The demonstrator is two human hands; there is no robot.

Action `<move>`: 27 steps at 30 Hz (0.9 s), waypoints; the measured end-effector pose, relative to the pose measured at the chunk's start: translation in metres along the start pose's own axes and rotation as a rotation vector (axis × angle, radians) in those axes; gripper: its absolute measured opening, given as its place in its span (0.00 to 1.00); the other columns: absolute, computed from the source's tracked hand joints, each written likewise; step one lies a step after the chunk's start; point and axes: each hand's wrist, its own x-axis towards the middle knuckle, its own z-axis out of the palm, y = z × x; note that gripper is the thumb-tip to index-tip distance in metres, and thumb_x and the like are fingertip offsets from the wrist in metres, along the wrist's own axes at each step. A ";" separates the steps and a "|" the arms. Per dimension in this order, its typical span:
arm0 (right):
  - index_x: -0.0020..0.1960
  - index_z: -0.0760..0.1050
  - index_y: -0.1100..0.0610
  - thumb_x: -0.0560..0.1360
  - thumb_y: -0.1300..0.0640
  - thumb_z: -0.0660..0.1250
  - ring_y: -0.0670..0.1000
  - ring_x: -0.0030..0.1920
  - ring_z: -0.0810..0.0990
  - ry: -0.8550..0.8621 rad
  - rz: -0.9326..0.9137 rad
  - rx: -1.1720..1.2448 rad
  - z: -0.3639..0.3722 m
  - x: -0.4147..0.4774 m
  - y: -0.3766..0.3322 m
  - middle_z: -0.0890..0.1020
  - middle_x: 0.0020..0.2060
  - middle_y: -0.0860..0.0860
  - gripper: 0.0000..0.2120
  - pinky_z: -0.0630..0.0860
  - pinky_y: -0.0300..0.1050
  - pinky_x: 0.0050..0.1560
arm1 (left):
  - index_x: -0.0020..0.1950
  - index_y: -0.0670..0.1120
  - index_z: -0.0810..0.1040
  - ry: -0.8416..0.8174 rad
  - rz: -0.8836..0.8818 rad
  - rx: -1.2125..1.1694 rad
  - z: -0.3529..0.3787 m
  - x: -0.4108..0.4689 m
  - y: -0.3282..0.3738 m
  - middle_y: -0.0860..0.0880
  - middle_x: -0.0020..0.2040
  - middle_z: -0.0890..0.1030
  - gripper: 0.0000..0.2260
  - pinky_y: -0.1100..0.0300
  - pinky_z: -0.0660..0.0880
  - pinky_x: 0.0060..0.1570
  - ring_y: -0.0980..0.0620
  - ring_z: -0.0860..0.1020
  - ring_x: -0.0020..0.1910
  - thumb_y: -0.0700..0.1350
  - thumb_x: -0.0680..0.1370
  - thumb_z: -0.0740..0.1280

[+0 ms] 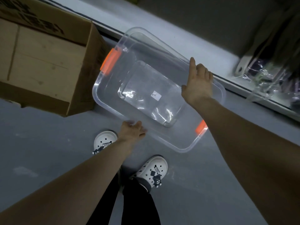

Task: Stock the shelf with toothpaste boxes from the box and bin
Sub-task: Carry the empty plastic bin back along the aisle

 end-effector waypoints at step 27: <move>0.45 0.74 0.57 0.77 0.47 0.61 0.64 0.48 0.79 -0.063 0.781 0.587 -0.218 -0.366 0.066 0.82 0.44 0.61 0.13 0.71 0.48 0.44 | 0.77 0.48 0.60 -0.033 0.954 1.201 -0.019 -0.331 0.141 0.35 0.62 0.73 0.22 0.51 0.69 0.58 0.35 0.73 0.59 0.42 0.82 0.57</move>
